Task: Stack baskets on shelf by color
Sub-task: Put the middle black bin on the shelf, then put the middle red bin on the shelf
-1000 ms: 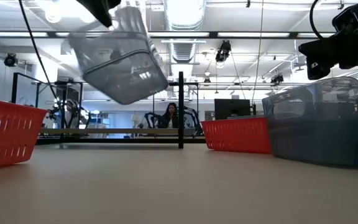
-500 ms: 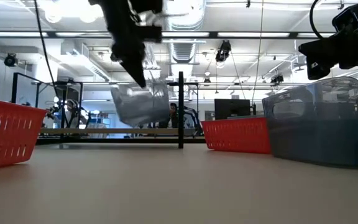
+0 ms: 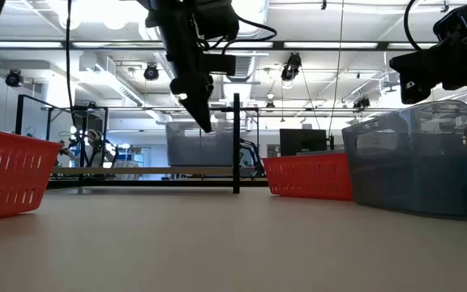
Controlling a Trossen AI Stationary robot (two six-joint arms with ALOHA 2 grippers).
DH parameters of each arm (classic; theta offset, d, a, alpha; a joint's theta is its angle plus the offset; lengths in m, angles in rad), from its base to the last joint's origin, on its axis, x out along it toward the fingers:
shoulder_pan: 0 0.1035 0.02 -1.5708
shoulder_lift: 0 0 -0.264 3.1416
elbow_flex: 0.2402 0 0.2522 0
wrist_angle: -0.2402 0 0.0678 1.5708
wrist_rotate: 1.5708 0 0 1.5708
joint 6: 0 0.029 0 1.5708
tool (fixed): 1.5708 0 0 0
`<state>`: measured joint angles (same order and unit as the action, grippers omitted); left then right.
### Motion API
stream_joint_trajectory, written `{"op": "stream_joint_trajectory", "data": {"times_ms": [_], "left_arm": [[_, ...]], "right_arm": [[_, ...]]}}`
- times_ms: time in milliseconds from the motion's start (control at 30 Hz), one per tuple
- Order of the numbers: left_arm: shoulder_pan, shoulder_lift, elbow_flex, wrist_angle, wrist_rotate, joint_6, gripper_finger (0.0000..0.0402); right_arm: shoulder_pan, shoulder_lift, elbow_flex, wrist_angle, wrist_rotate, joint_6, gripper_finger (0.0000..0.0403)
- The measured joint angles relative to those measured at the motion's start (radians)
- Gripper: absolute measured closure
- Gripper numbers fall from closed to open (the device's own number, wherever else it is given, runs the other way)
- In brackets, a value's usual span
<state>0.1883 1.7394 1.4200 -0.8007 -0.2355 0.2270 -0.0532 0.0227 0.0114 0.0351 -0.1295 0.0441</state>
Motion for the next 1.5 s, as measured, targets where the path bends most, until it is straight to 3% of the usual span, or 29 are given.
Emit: {"op": "stream_joint_trajectory", "data": {"times_ms": [533,1067,1233,1500], "left_arm": [[-0.004,-0.009,-0.018,0.007,0.001,0.049,0.0399],[-0.003,-0.044,0.014,-0.059,0.0,0.043,0.0249],[-0.007,-0.112,0.018,-0.146,-0.005,0.022,0.0233],[-0.061,-0.265,0.01,-0.243,-0.004,-0.139,0.0233]], "right_arm": [[0.0,0.0,0.0,0.0,0.0,0.0,0.0394],[0.0,0.0,0.0,0.0,0.0,0.0,0.0394],[0.0,0.0,0.0,0.0,0.0,0.0,0.0394],[0.0,0.0,0.0,0.0,0.0,0.0,0.0394]]}}
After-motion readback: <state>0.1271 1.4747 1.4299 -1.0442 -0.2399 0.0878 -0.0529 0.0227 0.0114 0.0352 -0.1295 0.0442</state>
